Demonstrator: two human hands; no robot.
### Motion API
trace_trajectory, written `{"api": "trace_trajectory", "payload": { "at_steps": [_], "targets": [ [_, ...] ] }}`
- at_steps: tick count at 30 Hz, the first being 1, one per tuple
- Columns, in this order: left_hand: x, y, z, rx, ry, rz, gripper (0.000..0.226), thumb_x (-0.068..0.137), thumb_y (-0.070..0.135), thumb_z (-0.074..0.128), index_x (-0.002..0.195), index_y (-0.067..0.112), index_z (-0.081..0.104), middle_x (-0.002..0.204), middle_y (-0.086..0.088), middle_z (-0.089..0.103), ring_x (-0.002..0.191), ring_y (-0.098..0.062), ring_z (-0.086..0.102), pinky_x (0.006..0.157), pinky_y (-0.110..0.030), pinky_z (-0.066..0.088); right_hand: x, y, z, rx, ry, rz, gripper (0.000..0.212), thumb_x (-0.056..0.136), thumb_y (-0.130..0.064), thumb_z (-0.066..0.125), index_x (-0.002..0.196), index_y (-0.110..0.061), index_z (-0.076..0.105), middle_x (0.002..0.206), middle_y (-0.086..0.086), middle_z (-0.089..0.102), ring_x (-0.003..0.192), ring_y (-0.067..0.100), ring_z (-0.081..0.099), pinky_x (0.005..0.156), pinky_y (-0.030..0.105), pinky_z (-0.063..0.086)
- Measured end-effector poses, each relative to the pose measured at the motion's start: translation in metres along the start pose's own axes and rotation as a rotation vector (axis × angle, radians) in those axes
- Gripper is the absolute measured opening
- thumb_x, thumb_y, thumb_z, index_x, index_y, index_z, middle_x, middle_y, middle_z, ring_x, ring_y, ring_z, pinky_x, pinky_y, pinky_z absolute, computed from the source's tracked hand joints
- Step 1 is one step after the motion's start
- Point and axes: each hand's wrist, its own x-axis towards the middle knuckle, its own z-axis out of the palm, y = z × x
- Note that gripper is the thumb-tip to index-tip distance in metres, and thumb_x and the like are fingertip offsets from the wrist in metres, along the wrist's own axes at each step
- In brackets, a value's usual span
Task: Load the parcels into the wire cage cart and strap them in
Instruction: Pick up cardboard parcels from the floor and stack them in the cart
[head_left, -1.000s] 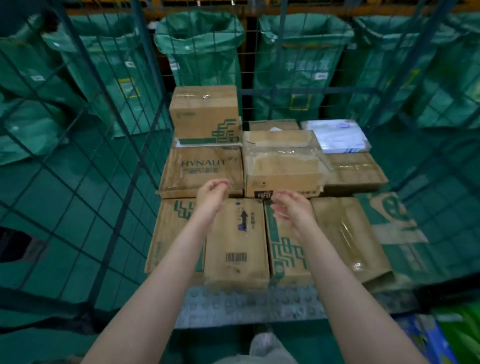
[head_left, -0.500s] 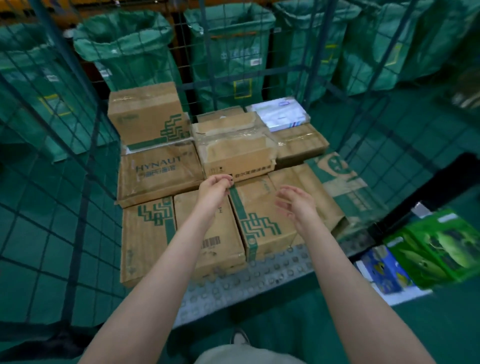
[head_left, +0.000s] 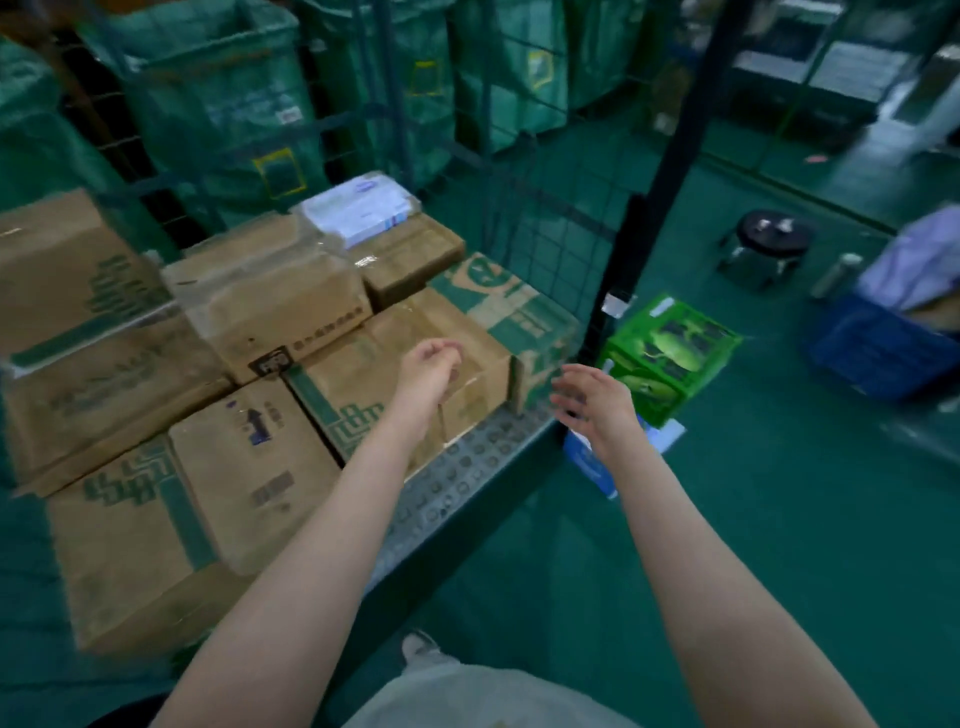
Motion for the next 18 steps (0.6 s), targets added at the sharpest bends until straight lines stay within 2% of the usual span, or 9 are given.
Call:
{"api": "trace_trajectory", "payload": {
  "at_steps": [3,6,8,11,13,18],
  "targets": [
    [-0.022,-0.002,0.06,0.052,-0.111,0.009,0.024,0.092,0.007,0.046,0.078,0.024,0.056,0.085,0.004,0.058,0.079,-0.011,0.053,0.062,-0.021,0.039,-0.013,0.003,-0.066,0.069,0.103,-0.009,0.013,0.092,-0.004,0.051,0.09,-0.015,0.058,0.077,0.002,0.06,0.064,0.015,0.055,0.061,0.025,0.045],
    [-0.043,-0.006,0.114,0.102,-0.211,0.044,0.027,0.091,0.004,0.046,0.074,0.024,0.054,0.077,0.006,0.056,0.067,-0.007,0.049,0.052,-0.02,0.034,-0.027,0.008,-0.125,0.083,0.19,-0.011,0.012,0.091,-0.004,0.052,0.098,-0.012,0.057,0.078,0.002,0.06,0.067,0.016,0.057,0.061,0.024,0.046],
    [-0.061,-0.01,0.147,0.135,-0.282,0.07,0.028,0.091,0.004,0.044,0.074,0.024,0.053,0.074,0.008,0.056,0.062,-0.005,0.048,0.046,-0.016,0.032,-0.037,0.011,-0.157,0.11,0.233,-0.01,0.011,0.091,-0.004,0.053,0.095,-0.012,0.059,0.078,0.003,0.061,0.067,0.016,0.058,0.062,0.025,0.047],
    [-0.087,-0.02,0.191,0.186,-0.397,0.071,0.027,0.091,0.006,0.044,0.074,0.025,0.054,0.076,0.008,0.058,0.064,-0.006,0.048,0.052,-0.018,0.033,-0.052,0.016,-0.199,0.155,0.314,-0.016,0.016,0.091,-0.004,0.052,0.083,-0.017,0.058,0.076,0.001,0.06,0.065,0.014,0.057,0.062,0.025,0.046],
    [-0.102,-0.026,0.217,0.223,-0.465,0.07,0.026,0.089,0.007,0.045,0.075,0.026,0.055,0.083,0.007,0.06,0.069,-0.008,0.05,0.056,-0.021,0.035,-0.064,0.02,-0.226,0.189,0.371,-0.024,0.016,0.091,-0.004,0.051,0.082,-0.016,0.057,0.075,0.002,0.059,0.065,0.014,0.056,0.063,0.025,0.045],
    [-0.134,-0.042,0.27,0.311,-0.616,0.063,0.024,0.089,0.009,0.045,0.077,0.026,0.056,0.085,0.006,0.061,0.073,-0.01,0.051,0.059,-0.023,0.036,-0.088,0.035,-0.285,0.257,0.514,-0.01,0.01,0.094,-0.007,0.05,0.099,-0.013,0.057,0.08,0.0,0.06,0.069,0.013,0.056,0.067,0.025,0.047]
  ]
}}
